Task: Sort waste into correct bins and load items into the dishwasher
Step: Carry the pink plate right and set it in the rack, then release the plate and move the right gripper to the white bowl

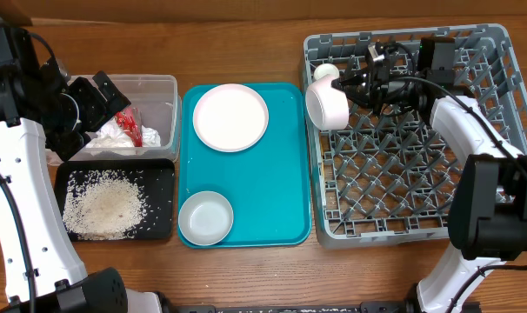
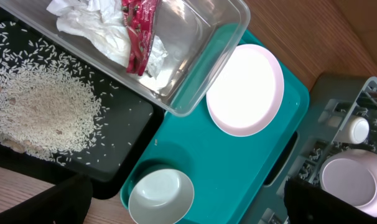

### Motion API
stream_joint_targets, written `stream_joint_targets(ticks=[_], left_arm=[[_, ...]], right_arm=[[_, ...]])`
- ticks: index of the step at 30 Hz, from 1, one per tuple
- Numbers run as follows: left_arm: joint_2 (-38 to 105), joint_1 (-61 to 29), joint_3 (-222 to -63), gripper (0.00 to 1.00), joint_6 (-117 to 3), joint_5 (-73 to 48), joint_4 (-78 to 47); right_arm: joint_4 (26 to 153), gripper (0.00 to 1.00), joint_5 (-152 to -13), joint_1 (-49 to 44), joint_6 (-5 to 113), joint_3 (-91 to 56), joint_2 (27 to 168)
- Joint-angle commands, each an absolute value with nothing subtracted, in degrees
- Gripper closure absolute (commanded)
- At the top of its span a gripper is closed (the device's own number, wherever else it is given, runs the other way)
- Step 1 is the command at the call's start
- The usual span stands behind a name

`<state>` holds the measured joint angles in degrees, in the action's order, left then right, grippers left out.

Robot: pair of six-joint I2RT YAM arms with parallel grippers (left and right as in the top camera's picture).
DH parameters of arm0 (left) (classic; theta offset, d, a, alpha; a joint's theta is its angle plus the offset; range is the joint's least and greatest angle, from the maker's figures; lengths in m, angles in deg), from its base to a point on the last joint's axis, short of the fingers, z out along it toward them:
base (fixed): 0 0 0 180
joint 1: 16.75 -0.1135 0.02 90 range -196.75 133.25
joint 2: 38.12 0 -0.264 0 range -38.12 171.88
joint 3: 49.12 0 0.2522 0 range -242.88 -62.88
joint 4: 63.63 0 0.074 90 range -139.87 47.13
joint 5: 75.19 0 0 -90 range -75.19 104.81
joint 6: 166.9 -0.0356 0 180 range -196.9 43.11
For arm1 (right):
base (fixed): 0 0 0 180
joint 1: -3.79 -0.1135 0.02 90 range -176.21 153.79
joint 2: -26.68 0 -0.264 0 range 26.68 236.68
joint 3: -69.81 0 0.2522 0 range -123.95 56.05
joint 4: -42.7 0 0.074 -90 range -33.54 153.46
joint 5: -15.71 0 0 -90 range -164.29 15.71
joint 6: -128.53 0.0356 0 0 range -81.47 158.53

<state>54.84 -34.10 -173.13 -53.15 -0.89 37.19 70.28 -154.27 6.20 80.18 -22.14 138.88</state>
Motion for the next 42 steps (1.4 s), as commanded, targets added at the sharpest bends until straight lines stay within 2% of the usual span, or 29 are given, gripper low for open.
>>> stream_joint_targets(ticks=[1, 19, 33, 42], left_arm=[[54.8, -34.0, -173.9, 0.00, -54.2, -1.3, 37.1], [54.8, -34.0, -173.9, 0.00, -54.2, -1.3, 37.1], [54.8, -34.0, -173.9, 0.00, -54.2, -1.3, 37.1], [54.8, -34.0, -173.9, 0.00, -54.2, -1.3, 37.1]], right_arm=[[71.5, 0.96, -156.4, 6.1, 82.1, -22.2, 138.8], [77.8, 0.96, -146.4, 10.4, 72.5, -20.0, 138.8], [77.7, 0.67, -145.0, 14.7, 69.5, -20.0, 138.8], [77.6, 0.65, -144.9, 18.5, 69.5, -20.6, 138.1]])
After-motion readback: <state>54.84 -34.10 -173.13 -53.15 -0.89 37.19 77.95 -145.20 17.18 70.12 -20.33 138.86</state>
